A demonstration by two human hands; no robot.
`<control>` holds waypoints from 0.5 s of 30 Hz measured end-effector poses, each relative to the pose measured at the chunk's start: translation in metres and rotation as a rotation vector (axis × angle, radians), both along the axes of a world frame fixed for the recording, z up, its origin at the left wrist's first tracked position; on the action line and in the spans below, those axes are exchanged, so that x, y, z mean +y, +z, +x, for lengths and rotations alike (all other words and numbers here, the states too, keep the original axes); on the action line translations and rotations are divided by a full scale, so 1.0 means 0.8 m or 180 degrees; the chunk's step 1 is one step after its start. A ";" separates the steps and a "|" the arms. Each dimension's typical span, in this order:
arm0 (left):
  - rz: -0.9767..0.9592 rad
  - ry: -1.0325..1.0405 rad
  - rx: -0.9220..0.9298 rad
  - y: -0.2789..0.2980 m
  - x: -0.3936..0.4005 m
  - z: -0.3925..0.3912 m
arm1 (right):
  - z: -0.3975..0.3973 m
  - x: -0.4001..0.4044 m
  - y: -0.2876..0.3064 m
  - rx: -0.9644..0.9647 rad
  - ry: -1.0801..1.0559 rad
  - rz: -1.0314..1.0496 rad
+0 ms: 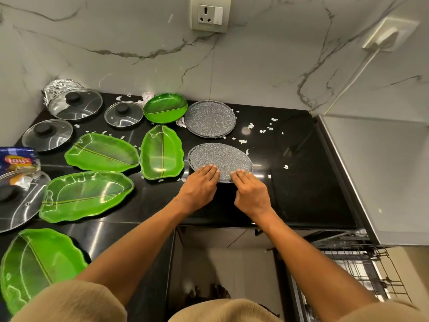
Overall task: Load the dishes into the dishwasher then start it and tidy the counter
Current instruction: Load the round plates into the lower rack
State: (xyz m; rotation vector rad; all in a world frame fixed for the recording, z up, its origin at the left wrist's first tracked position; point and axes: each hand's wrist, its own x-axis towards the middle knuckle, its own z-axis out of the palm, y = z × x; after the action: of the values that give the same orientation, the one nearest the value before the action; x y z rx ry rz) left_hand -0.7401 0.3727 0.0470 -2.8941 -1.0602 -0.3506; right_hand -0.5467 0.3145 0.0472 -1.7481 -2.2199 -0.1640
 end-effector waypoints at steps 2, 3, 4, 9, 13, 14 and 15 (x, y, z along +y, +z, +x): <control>0.0227 -0.0097 -0.0266 0.016 0.008 0.002 | 0.001 0.005 0.005 0.0085 -0.0138 0.0051; 0.0309 -0.0150 -0.0382 0.022 0.011 0.002 | 0.001 0.008 0.009 0.0165 -0.0207 0.0086; 0.0377 -0.0204 -0.0479 0.028 0.014 0.003 | 0.002 0.010 0.013 0.0269 -0.0271 0.0117; 0.0352 -0.0345 -0.0688 0.052 0.021 -0.002 | 0.008 0.014 0.041 0.0676 -0.0406 0.0500; 0.0163 -0.0202 -0.0902 0.070 0.016 0.004 | 0.020 0.005 0.057 0.0638 -0.0327 0.0948; 0.0131 -0.0149 -0.0962 0.073 0.013 0.008 | 0.024 -0.001 0.058 0.0613 -0.0319 0.1041; 0.0106 -0.0115 -0.1029 0.075 0.010 0.011 | 0.026 -0.007 0.059 0.0594 -0.0312 0.1122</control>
State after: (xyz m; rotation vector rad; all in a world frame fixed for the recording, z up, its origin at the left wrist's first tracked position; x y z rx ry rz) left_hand -0.7309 0.3811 0.1070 -2.8933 -1.0253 -0.8527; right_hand -0.5256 0.3093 0.0941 -1.6059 -1.8449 -0.3735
